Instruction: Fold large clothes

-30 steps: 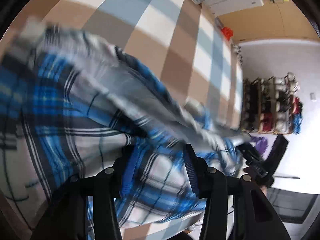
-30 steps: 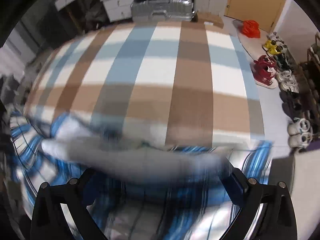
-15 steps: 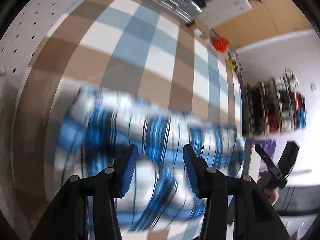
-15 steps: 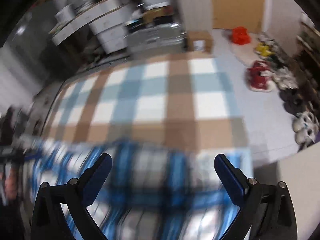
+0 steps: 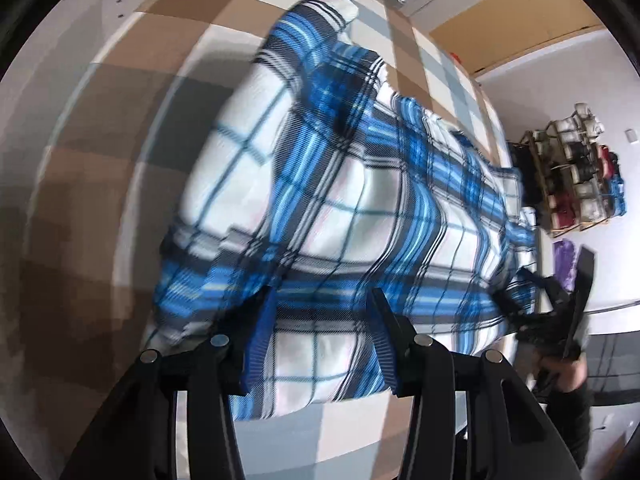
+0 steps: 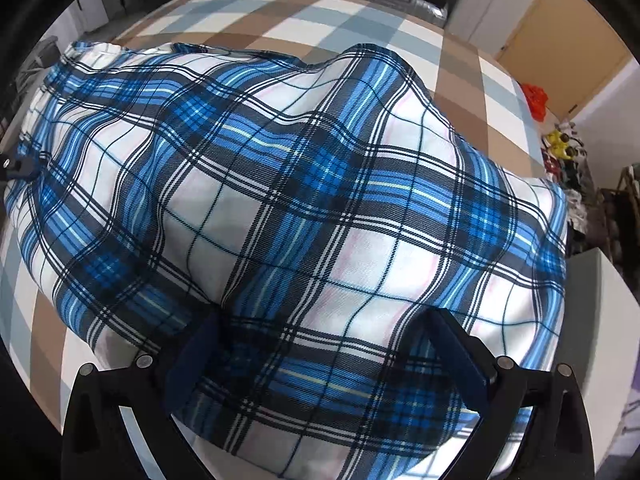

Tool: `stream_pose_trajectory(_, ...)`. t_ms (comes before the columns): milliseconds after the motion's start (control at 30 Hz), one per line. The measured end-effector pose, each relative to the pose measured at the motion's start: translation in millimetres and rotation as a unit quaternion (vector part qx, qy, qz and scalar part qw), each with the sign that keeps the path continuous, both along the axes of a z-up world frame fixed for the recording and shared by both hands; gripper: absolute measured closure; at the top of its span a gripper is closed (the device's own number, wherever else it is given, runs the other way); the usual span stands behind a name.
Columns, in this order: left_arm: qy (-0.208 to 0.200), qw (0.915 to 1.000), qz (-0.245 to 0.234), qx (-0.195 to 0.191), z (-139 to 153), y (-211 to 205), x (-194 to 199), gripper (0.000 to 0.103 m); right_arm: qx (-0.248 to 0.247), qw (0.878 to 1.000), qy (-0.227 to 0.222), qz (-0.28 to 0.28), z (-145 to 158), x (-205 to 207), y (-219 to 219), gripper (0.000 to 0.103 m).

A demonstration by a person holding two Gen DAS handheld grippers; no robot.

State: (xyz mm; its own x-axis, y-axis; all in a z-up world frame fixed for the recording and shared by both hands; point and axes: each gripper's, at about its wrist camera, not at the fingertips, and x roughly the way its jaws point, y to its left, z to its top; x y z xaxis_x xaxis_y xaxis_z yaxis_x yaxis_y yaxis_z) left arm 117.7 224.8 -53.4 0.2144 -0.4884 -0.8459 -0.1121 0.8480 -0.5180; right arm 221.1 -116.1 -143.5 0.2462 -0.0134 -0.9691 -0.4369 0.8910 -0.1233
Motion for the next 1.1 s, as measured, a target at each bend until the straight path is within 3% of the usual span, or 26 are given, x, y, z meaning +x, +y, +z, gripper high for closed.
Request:
stream_pose_trajectory(100, 0.004, 0.9999, 0.009, 0.004, 12, -6, -7, 0.062, -0.016, 0.999, -0.05, 0.003, 34, -3, 13, 0.0)
stream_pose_trajectory(167, -0.037, 0.9992, -0.009, -0.009, 32, -19, -15, 0.062, 0.024, 0.996, -0.084, 0.006, 64, -10, 28, 0.0)
stream_pose_trajectory(233, -0.064, 0.9968, -0.036, -0.031, 49, -43, -18, 0.062, 0.066, 0.995, -0.076, 0.028, 79, -17, 56, 0.0)
stream_pose_trajectory(333, -0.063, 0.9929, -0.063, -0.079, 39, -71, -14, 0.062, 0.023, 0.995, -0.07, 0.065, 62, -23, 97, 0.0)
stream_pose_trajectory(467, 0.02, 0.9925, -0.017, -0.119, -17, -69, -6, 0.062, -0.07, 0.99, -0.04, 0.114, 1, -31, 125, 0.001)
stream_pose_trajectory(533, 0.01, 0.9909, -0.007, -0.134, -30, -61, -7, 0.065, -0.029, 0.995, -0.038, 0.09, 0, -27, 116, 0.0)
stream_pose_trajectory(633, -0.024, 0.9952, -0.013, -0.094, -22, -55, -16, 0.069, 0.024, 0.998, 0.024, 0.044, 1, -12, 97, 0.0)
stream_pose_trajectory(733, -0.077, 0.9965, 0.022, -0.023, -8, -42, -24, 0.069, 0.098, 0.995, 0.002, 0.005, 40, 3, 88, 0.0)
stream_pose_trajectory(800, -0.086, 0.9952, 0.046, 0.008, -9, -36, -25, 0.069, 0.156, 0.988, -0.007, -0.015, 61, 11, 92, 0.0)
stream_pose_trajectory(867, -0.087, 0.9947, 0.054, 0.012, -14, -31, -24, 0.069, 0.191, 0.981, 0.009, -0.03, 67, 23, 107, 0.0)
stream_pose_trajectory(967, -0.088, 0.9937, 0.068, 0.017, -17, -18, -28, 0.069, 0.16, 0.985, 0.044, -0.045, 43, 33, 138, 0.0)
stream_pose_trajectory(1033, -0.092, 0.9934, 0.068, 0.011, -19, -12, -30, 0.069, 0.089, 0.993, 0.056, -0.045, 9, 31, 159, 0.0)
stream_pose_trajectory(1100, -0.098, 0.9925, 0.066, 0.031, -19, -11, -39, 0.069, 0.026, 0.999, 0.031, -0.021, -6, 27, 171, 0.0)
